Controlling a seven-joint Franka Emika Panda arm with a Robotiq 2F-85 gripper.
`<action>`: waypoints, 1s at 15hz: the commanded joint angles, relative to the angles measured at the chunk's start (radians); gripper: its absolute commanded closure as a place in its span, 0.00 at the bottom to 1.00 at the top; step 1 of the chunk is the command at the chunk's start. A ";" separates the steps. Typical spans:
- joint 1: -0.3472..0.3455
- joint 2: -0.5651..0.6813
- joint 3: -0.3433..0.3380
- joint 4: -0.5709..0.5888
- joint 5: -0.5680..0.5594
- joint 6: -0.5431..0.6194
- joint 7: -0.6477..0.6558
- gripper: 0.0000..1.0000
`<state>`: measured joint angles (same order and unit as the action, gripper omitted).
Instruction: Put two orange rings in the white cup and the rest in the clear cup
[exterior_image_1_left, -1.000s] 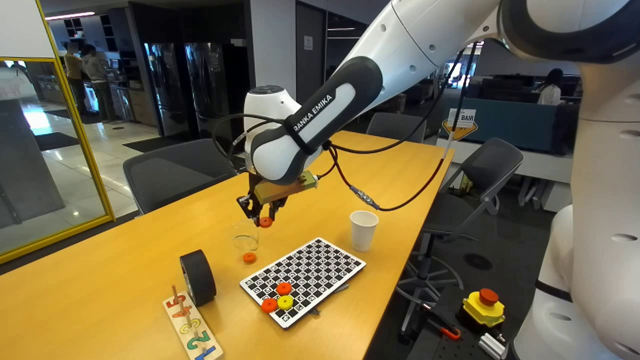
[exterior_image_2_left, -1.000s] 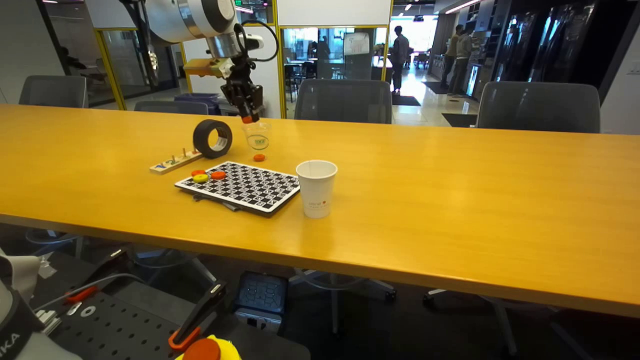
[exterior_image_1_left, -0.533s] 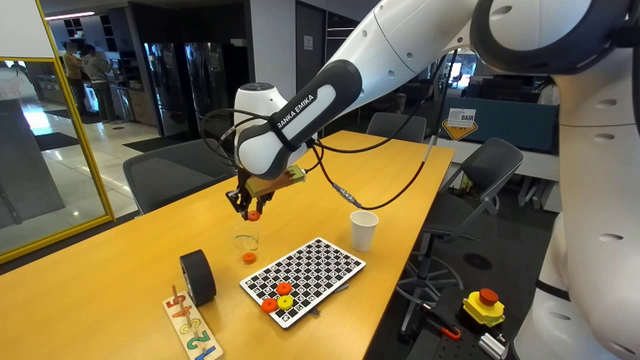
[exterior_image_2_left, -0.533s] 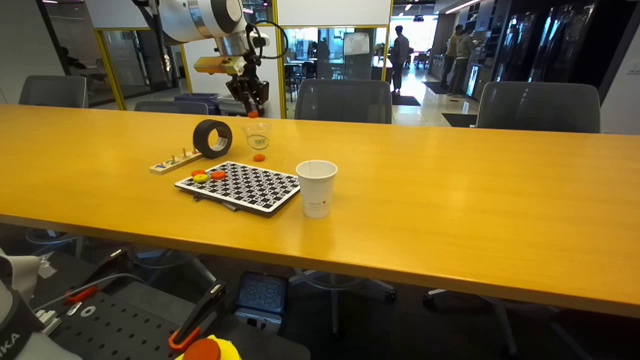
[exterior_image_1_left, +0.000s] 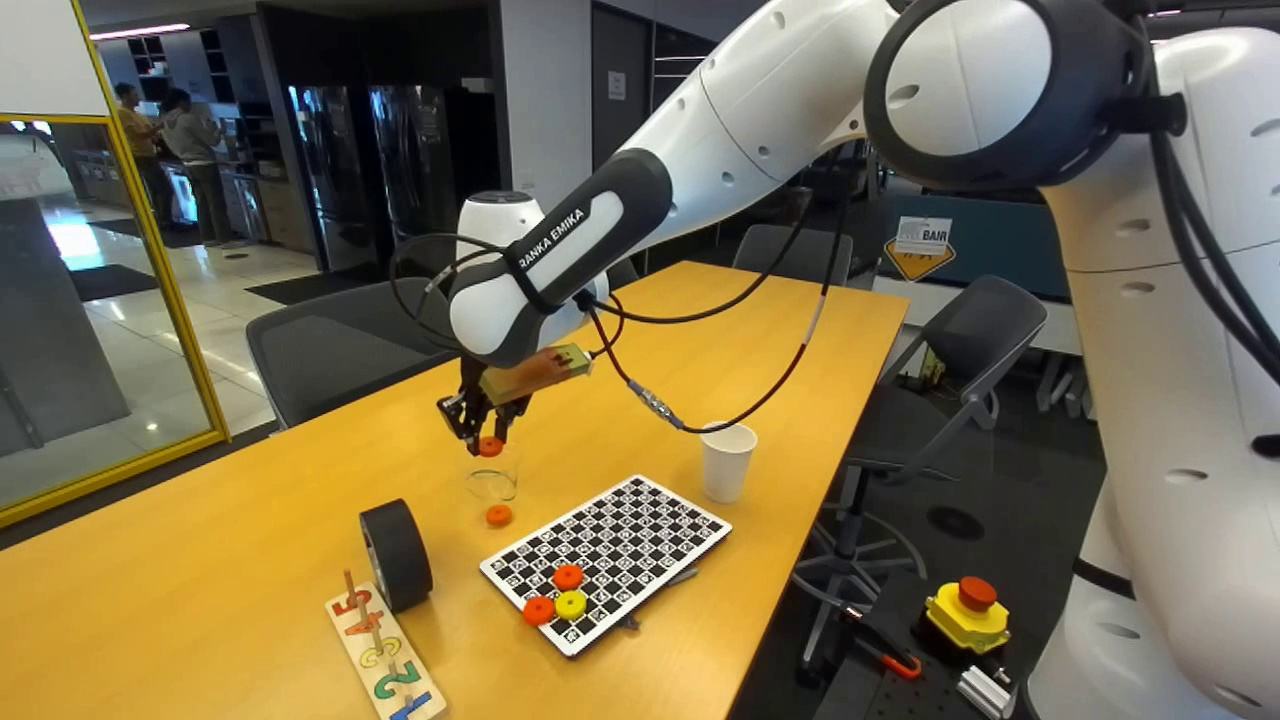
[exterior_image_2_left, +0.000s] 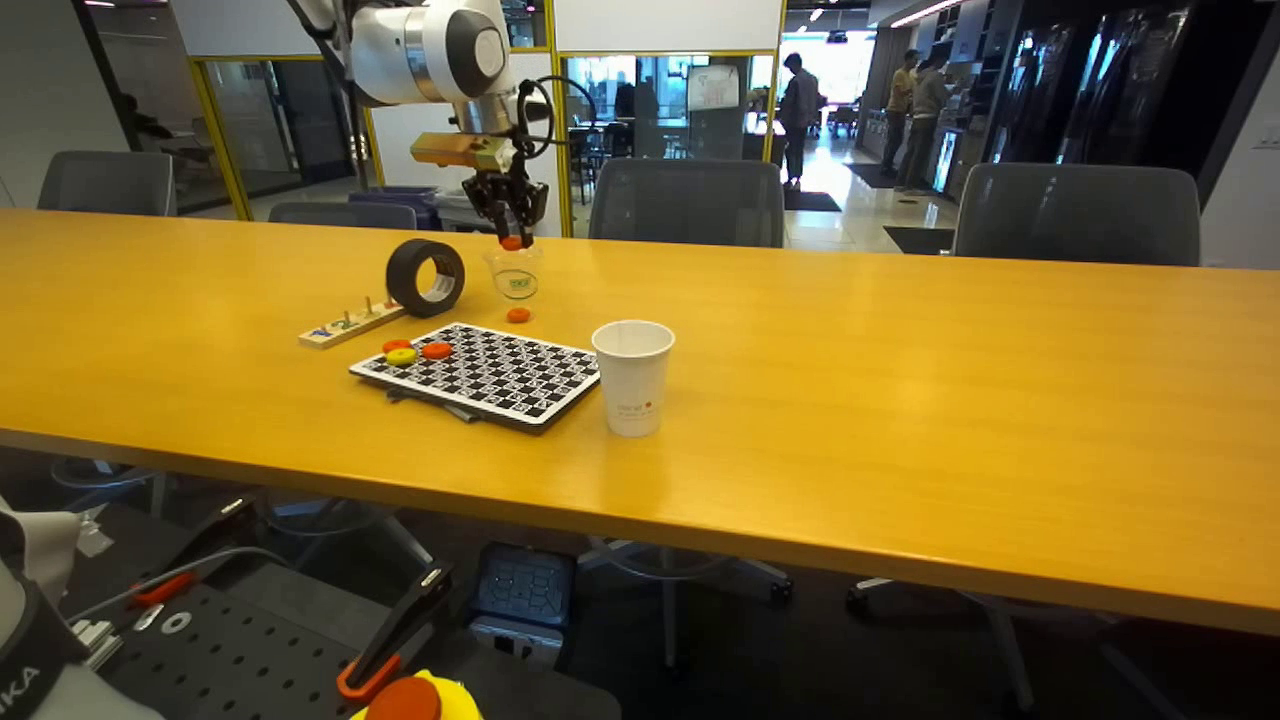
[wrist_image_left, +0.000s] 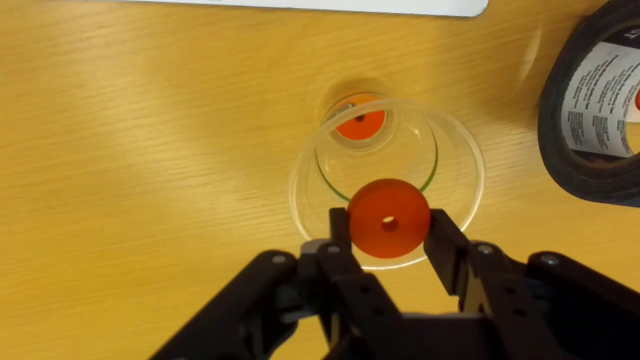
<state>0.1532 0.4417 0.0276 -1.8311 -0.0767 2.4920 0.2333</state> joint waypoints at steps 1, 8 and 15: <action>-0.017 0.027 0.021 0.053 0.044 -0.039 -0.051 0.83; -0.007 -0.014 0.010 0.024 0.030 -0.060 -0.037 0.10; 0.005 -0.179 0.033 -0.176 0.021 -0.031 -0.057 0.00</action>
<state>0.1545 0.3756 0.0459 -1.8789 -0.0570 2.4536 0.1984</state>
